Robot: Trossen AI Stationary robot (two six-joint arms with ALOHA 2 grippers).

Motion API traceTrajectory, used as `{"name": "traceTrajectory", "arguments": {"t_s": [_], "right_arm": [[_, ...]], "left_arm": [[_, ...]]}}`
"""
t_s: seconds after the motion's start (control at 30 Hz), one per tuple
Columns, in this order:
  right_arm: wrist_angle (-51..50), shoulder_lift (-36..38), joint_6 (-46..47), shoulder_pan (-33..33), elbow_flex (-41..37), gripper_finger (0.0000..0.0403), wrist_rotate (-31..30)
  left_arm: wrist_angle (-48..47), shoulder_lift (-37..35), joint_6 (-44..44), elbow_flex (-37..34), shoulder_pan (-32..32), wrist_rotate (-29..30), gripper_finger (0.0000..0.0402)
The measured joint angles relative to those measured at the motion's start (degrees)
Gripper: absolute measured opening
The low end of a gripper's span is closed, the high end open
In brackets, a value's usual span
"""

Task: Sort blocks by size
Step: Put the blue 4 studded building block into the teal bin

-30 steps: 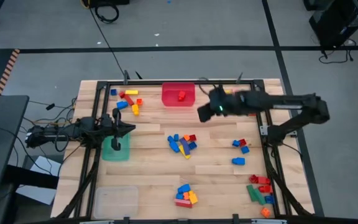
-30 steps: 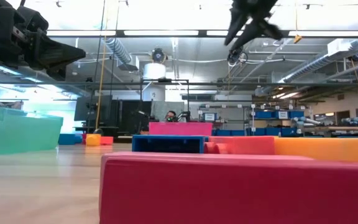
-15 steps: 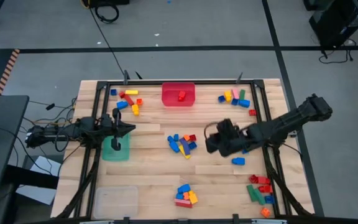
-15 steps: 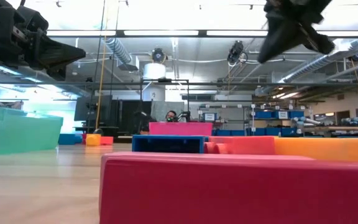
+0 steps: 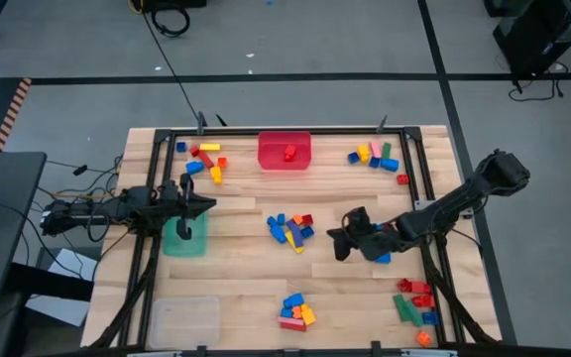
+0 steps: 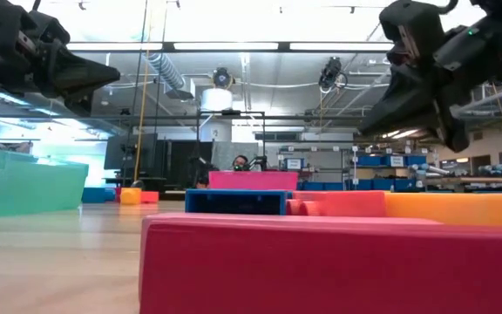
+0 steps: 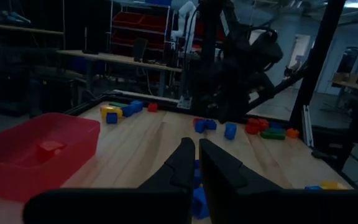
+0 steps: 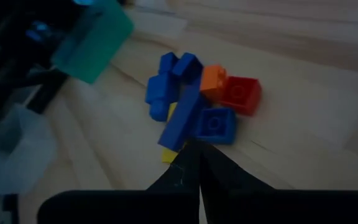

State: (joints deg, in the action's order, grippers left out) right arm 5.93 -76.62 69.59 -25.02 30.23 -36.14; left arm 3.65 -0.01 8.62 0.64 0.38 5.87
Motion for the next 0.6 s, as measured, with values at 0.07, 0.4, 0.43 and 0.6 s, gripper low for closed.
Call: {"name": "traceTrajectory", "arguments": {"t_s": [0.07,0.4,0.43,0.6], "right_arm": [[3.4,0.0,-0.8,0.1,-1.3,0.001,0.0],[3.7,0.0,-9.9,0.1,-1.7,0.0011,0.2],[3.6,0.0,-11.3,0.1,-1.7,0.0011,0.2],[3.7,0.0,-14.4,0.1,-1.7,0.0011,0.2]], "left_arm": [[-0.1,0.0,2.3,0.0,0.0,0.1,0.0041],[-0.2,0.0,7.1,0.0,0.0,2.2,0.015],[-0.2,0.0,6.6,0.0,0.0,2.2,0.0157],[0.9,0.1,6.8,0.0,0.0,3.3,0.0166]]}}
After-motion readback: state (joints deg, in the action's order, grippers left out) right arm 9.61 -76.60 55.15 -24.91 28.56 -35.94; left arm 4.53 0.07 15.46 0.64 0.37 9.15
